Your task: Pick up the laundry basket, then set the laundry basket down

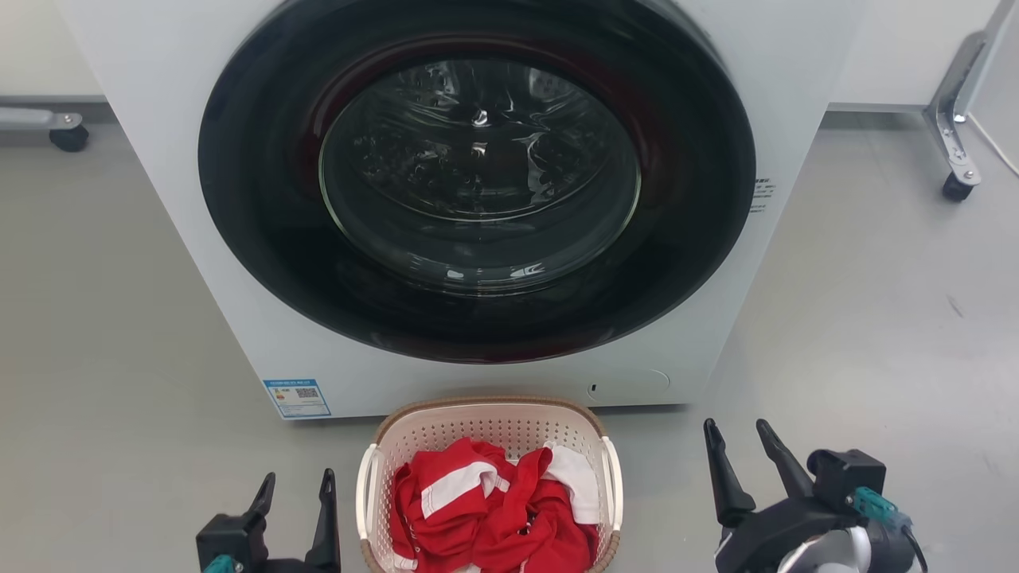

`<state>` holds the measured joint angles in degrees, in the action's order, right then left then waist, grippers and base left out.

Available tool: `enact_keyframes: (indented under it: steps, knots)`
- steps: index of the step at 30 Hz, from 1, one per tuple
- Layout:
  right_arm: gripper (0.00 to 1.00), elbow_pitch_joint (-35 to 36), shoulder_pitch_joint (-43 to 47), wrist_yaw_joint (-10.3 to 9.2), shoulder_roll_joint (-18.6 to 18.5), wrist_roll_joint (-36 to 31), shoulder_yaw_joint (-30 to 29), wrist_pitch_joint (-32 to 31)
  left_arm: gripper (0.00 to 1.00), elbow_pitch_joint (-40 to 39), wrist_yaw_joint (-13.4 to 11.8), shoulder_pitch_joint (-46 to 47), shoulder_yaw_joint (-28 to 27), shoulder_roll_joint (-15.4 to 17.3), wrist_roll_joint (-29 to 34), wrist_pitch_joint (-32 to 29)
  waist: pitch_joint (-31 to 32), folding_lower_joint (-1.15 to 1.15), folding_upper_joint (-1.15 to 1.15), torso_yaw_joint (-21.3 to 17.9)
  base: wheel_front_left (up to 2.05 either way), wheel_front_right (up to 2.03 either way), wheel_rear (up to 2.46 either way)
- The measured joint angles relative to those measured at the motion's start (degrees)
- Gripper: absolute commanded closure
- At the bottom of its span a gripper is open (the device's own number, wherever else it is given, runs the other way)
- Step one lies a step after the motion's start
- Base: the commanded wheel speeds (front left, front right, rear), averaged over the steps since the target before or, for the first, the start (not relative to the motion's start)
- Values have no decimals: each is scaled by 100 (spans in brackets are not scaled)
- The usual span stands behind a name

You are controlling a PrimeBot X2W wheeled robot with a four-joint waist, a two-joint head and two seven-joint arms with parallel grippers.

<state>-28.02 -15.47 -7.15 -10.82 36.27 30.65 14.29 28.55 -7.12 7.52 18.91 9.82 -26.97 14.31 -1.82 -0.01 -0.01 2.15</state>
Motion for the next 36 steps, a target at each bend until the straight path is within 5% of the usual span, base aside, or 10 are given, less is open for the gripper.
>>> enact_keyframes:
  steps: [16,36]
  knots:
    - [0,1148,1111,0,194,-1121,-1059,0,0,-1281,-1,-990,-887,-352,910,0,138,1,1,-111,0,0,0]
    - [0,1801,1503,0,337,-1738,-1586,0,0,-1993,0,-1255,-1006,-480,1341,0,59,1,1,-171,0,0,0]
